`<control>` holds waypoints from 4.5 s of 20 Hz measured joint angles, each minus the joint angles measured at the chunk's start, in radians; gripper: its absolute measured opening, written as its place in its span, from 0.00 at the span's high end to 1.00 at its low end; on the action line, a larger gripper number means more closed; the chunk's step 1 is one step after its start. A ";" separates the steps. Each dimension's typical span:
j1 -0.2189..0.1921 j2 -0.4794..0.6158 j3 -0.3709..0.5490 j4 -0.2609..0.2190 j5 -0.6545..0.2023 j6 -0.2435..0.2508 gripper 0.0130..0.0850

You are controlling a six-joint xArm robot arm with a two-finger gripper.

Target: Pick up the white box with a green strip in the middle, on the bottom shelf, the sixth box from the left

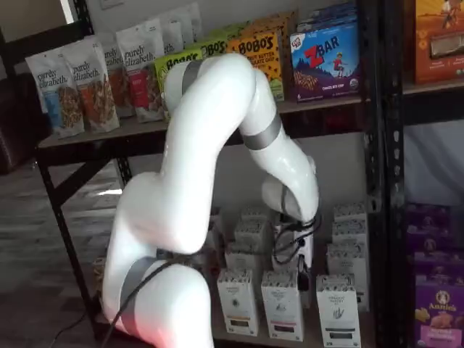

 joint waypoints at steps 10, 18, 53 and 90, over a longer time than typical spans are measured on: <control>-0.021 0.058 -0.101 -0.117 0.056 0.087 0.00; -0.043 0.153 -0.201 -0.163 0.048 0.105 0.00; -0.039 0.432 -0.490 -0.535 0.064 0.438 0.00; -0.042 0.247 -0.185 -0.676 -0.088 0.579 0.44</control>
